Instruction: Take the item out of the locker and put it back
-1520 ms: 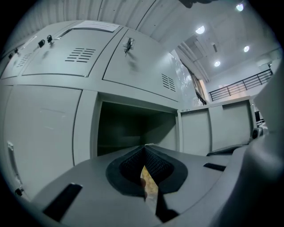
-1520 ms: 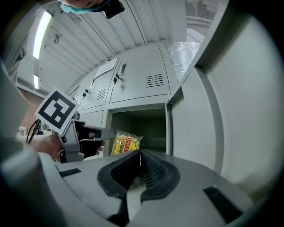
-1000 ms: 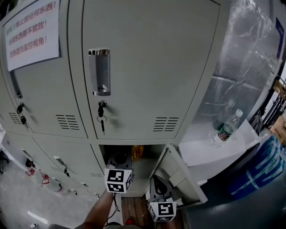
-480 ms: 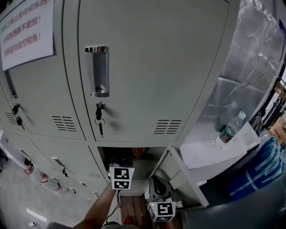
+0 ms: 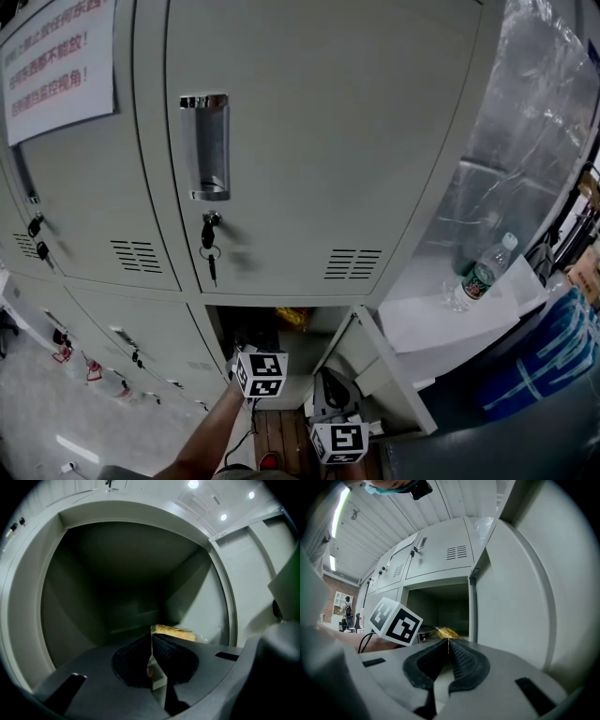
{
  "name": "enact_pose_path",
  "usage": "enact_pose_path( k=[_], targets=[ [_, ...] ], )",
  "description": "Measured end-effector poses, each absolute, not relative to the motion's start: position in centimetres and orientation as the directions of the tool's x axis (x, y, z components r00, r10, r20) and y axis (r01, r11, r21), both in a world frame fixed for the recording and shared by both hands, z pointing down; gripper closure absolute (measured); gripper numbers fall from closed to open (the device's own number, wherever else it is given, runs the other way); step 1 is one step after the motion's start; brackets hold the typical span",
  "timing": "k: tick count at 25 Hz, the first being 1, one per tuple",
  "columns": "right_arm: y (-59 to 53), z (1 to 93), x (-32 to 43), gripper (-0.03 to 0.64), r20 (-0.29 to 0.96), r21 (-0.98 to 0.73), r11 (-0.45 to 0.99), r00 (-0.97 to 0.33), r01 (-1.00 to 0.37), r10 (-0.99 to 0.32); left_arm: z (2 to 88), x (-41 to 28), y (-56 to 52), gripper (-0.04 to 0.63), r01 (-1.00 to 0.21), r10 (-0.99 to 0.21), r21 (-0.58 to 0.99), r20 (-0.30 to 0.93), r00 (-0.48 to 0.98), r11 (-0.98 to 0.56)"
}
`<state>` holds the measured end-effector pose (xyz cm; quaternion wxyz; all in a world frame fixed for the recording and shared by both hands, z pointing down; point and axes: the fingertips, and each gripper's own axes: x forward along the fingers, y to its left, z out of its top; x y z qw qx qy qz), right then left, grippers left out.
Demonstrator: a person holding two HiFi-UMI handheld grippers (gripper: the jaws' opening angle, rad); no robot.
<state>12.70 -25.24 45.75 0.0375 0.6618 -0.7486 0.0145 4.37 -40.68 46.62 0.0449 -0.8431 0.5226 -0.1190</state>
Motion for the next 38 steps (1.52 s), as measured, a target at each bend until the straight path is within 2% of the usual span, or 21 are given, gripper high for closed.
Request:
enact_pose_path(
  k=[5, 7, 9, 10, 25, 38],
  targets=[
    [-25.1, 45.9, 12.5, 0.598, 0.078, 0.025, 0.130, -0.127, -0.991, -0.989, 47.6, 4.8, -39.9, 0.561, -0.849, -0.864, -0.177, 0.182, 0.469, -0.498],
    [-25.0, 46.0, 12.3, 0.598, 0.079, 0.025, 0.134, -0.132, -0.991, -0.988, 48.0, 5.2, -39.3, 0.427, -0.827, -0.832, -0.132, 0.196, 0.519, -0.547],
    [-25.0, 45.9, 12.2, 0.598, 0.078, 0.025, 0.137, -0.134, -0.990, -0.988, 48.1, 5.5, -38.9, 0.351, -0.811, -0.809, -0.096, 0.201, 0.553, -0.578],
    [-25.0, 45.9, 12.1, 0.598, 0.076, 0.026, 0.138, -0.136, -0.990, -0.988, 48.1, 5.5, -38.7, 0.337, -0.810, -0.808, -0.094, 0.200, 0.555, -0.579],
    [-23.4, 45.1, 12.1, 0.598, 0.055, 0.024, 0.133, -0.132, -0.991, -0.990, 47.1, 4.7, -36.0, 0.342, -0.808, -0.806, -0.099, 0.212, 0.553, -0.581],
    [-19.2, 43.3, 11.5, 0.598, 0.023, 0.029, 0.175, -0.174, -0.984, -0.984, 43.1, 2.5, -27.5, 0.422, -0.819, -0.824, -0.114, 0.155, 0.545, -0.562]
  ],
)
